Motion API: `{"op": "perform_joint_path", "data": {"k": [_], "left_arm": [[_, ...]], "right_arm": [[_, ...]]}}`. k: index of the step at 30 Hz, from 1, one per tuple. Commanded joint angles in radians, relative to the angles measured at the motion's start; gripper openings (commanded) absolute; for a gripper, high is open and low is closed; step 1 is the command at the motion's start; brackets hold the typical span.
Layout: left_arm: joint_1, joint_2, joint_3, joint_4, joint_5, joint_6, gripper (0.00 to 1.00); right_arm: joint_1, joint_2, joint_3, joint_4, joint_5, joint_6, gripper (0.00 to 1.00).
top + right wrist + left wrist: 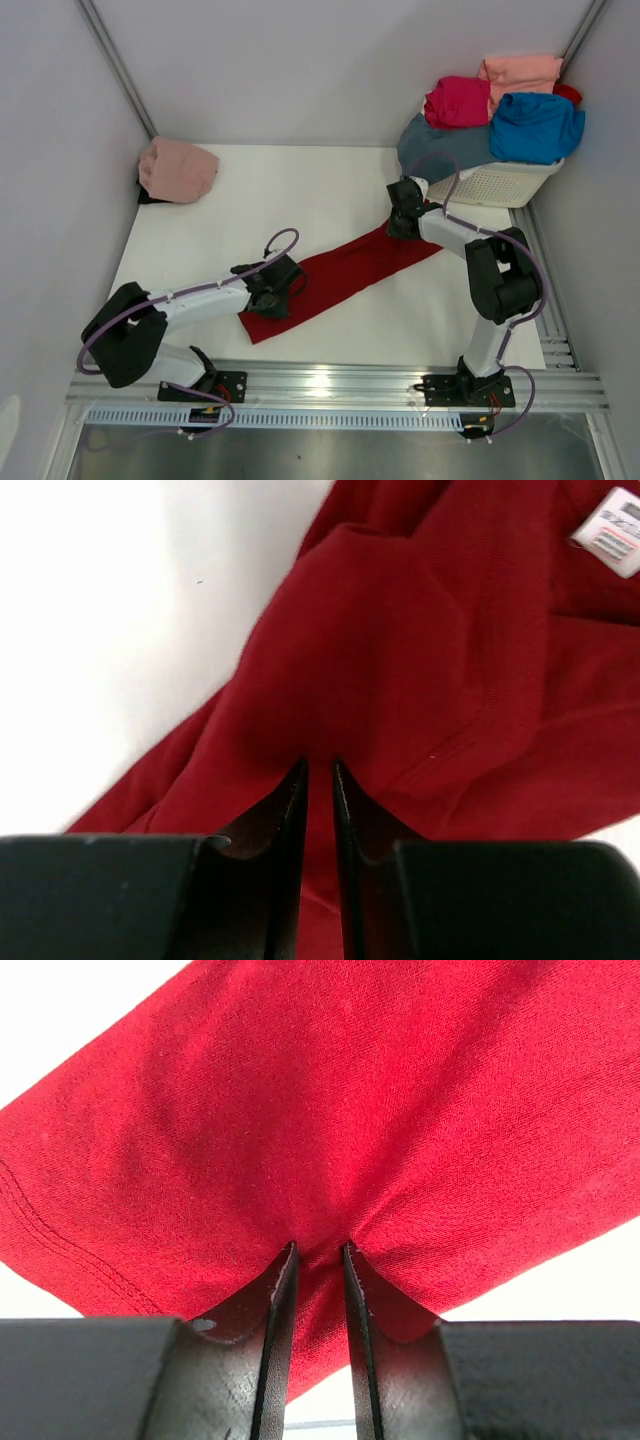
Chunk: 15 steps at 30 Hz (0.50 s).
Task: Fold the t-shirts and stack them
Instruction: Rotate the tshirt 90 degrees
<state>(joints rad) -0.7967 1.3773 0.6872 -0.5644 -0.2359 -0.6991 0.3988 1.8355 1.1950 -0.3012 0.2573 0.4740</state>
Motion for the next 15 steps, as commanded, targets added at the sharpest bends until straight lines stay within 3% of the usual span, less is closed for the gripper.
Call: {"op": "perform_joint_path", "data": {"k": [1,9,15], "left_arm": [[-0.01,0.029,0.017,-0.009,-0.026,-0.014,0.29],[-0.012,0.023,0.012,-0.032,-0.048,-0.031,0.29],[-0.01,0.023,0.014,-0.052,-0.069,-0.048,0.29]], "right_arm": [[0.0,0.008,0.017,-0.028,0.065,0.032,0.2],[-0.021,0.031,0.026,-0.108,0.302,0.058,0.21],[-0.081,-0.027,0.003,-0.122,0.396,0.08,0.2]]}}
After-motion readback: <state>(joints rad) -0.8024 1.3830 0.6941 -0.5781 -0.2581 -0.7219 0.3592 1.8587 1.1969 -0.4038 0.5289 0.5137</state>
